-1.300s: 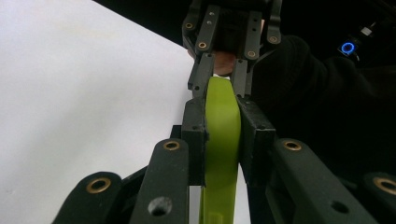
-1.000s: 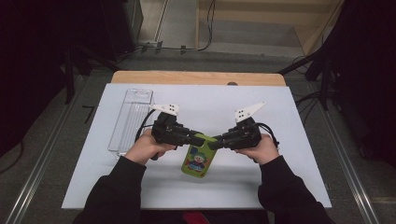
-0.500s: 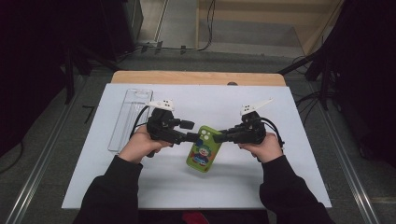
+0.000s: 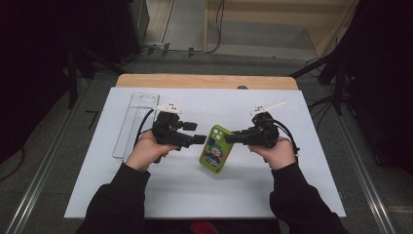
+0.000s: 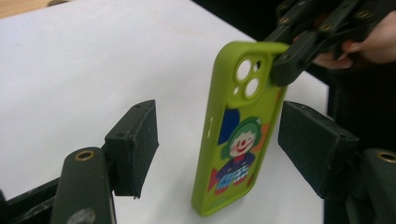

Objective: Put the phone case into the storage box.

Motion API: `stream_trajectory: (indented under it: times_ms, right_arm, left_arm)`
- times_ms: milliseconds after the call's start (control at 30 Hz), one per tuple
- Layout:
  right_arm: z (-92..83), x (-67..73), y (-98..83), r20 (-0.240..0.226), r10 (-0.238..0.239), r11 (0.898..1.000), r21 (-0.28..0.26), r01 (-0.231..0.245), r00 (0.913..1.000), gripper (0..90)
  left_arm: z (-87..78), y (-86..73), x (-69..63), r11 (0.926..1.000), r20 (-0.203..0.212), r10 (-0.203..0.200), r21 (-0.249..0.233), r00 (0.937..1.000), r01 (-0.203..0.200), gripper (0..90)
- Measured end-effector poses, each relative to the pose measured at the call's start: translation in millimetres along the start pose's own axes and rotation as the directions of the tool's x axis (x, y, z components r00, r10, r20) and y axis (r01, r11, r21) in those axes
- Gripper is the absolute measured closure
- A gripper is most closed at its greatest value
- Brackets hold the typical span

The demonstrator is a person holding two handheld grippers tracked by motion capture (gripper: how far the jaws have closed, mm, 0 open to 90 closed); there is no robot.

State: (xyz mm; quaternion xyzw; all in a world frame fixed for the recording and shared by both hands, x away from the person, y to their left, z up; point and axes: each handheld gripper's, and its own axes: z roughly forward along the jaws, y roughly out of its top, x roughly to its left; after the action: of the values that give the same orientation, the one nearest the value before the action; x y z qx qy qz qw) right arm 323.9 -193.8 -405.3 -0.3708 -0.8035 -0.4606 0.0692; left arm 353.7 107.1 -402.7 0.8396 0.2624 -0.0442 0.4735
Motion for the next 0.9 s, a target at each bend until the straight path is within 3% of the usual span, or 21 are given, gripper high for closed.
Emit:
stream_trajectory:
  times_ms: [267,400,567,733,833,900]
  right_arm:
    - [1.8,0.0,7.4,0.061,0.046,0.999,-0.011,-0.045,0.9971,74.8]
    - [4.3,0.5,11.0,0.091,0.058,0.998,-0.016,-0.056,0.9942,74.7]
    - [6.9,1.9,16.3,0.104,0.079,0.997,-0.024,-0.077,0.9914,74.8]
    - [8.9,2.9,22.1,0.125,0.097,0.995,-0.023,-0.095,0.9875,74.7]
    - [10.3,2.9,24.6,0.131,0.107,0.994,-0.027,-0.104,0.9856,74.8]
    - [11.7,2.9,26.1,0.136,0.112,0.994,-0.026,-0.109,0.9843,74.7]
  left_arm:
    - [3.3,-1.6,0.5,0.9990,-0.027,-0.032,-0.033,0.9991,0.031,29.3]
    - [5.5,-1.8,0.3,0.9992,-0.044,-0.028,-0.031,0.9986,0.027,28.6]
    - [8.0,-1.9,0.1,0.9991,-0.032,-0.034,-0.026,0.9989,0.033,21.9]
    - [10.8,-1.8,-1.1,0.9992,-0.055,-0.031,-0.026,0.9980,0.030,13.0]
    - [12.1,-1.5,-2.1,0.9989,-0.078,-0.038,-0.030,0.9962,0.036,1.5]
    - [13.0,-1.8,-3.0,0.9989,-0.094,-0.033,-0.035,0.9951,0.030,1.5]
